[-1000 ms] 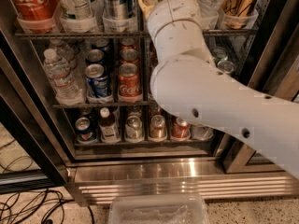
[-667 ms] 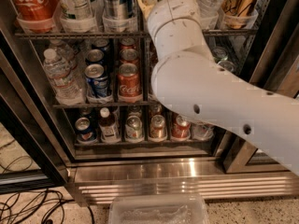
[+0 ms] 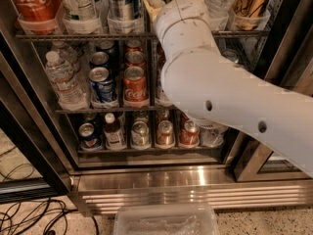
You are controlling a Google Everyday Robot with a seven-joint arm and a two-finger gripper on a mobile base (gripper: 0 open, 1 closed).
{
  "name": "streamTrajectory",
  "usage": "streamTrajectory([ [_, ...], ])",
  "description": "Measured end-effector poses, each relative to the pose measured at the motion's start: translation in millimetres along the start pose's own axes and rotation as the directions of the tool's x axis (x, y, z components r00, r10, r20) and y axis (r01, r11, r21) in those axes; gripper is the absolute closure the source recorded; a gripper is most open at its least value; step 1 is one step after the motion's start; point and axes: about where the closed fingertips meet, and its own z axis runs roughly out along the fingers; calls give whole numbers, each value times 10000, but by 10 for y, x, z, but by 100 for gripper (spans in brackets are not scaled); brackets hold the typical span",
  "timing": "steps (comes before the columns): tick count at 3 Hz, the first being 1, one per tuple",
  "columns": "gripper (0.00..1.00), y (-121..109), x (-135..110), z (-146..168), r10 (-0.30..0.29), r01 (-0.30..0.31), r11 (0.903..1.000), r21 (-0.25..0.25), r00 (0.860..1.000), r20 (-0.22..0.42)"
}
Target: Pick green can from top shelf of fridge
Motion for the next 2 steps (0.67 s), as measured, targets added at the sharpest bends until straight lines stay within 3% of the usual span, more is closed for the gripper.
streamTrajectory([
  [2, 33, -4, 64, 43, 295, -299, 9995, -98, 9987, -419],
])
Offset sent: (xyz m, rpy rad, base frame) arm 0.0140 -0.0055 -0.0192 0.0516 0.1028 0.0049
